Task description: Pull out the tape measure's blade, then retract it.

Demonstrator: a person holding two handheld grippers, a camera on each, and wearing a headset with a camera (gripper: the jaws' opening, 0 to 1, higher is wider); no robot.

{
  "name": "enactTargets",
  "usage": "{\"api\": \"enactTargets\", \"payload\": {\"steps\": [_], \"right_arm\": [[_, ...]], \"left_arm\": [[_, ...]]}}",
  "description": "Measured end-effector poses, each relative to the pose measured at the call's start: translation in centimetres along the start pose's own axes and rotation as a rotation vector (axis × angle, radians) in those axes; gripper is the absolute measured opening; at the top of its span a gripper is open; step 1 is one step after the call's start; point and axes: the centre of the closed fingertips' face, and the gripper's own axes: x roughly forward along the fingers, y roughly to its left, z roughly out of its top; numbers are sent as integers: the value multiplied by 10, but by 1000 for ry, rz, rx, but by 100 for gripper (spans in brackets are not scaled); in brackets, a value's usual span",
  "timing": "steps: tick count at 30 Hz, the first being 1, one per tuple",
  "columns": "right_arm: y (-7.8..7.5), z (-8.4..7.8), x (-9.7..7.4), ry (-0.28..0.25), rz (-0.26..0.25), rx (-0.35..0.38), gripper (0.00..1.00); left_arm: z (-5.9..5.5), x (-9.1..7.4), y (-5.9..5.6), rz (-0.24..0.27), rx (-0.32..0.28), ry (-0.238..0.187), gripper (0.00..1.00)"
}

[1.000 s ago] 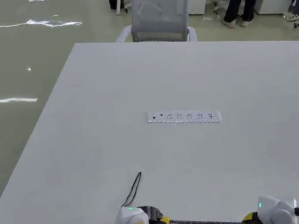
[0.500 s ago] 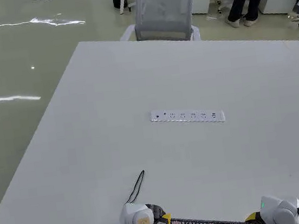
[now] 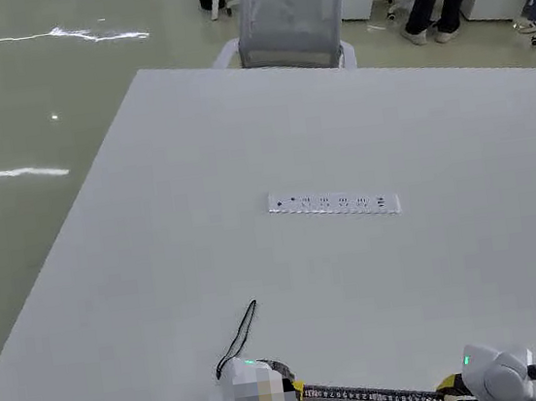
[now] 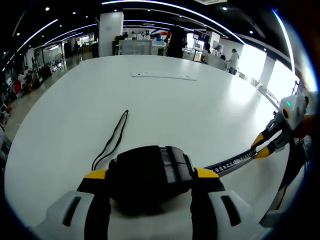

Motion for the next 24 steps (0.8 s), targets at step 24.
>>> {"api": "enactTargets", "payload": {"steps": [24], "right_arm": [[0, -2, 1, 2, -8, -4, 14]], "left_arm": [[2, 0, 0, -6, 12, -5, 61]]}}
